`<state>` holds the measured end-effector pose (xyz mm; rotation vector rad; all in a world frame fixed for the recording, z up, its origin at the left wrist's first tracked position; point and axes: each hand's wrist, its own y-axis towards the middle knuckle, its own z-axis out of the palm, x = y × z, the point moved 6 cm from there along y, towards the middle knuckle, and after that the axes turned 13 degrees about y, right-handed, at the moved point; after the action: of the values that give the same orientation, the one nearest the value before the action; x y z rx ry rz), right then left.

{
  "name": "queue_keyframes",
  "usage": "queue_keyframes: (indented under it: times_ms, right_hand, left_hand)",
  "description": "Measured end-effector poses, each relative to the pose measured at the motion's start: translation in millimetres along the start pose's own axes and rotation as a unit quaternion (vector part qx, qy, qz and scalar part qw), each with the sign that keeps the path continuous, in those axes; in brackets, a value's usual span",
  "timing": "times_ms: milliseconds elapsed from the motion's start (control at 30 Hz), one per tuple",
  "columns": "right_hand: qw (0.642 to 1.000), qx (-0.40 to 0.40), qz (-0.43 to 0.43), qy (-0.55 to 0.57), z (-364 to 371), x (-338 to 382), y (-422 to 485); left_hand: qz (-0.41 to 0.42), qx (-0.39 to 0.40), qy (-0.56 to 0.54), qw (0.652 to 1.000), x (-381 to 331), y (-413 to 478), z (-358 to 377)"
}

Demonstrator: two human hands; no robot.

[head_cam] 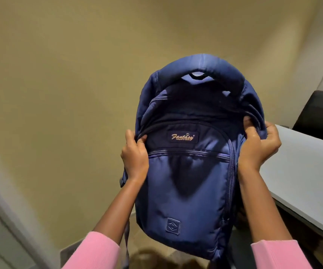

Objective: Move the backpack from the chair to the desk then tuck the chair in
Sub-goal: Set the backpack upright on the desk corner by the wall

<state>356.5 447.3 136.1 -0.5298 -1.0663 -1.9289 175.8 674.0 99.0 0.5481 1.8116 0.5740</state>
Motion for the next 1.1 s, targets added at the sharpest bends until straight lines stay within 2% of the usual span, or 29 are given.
queue_keyframes:
  times_ms: [300, 533, 733, 1100]
  right_hand:
    - [0.997, -0.035, -0.054, -0.051, 53.1, -57.1, 42.9]
    - [0.991, -0.070, -0.088, -0.071, 66.4, -109.9, 88.3]
    - [0.988, -0.082, -0.100, -0.082, 79.3, -160.1, 144.8]
    - [0.986, -0.058, -0.134, -0.076, 133.9, -236.6, 266.8]
  left_hand:
    - [0.050, 0.077, -0.049, 0.995, 18.5, 82.4, 98.9]
    - [0.086, 0.118, -0.088, 0.985, 16.3, 117.6, 190.3]
    - [0.103, 0.132, -0.107, 0.980, 3.2, 148.1, 279.0]
    - [0.118, 0.147, -0.156, 0.970, -25.2, 212.1, 421.4]
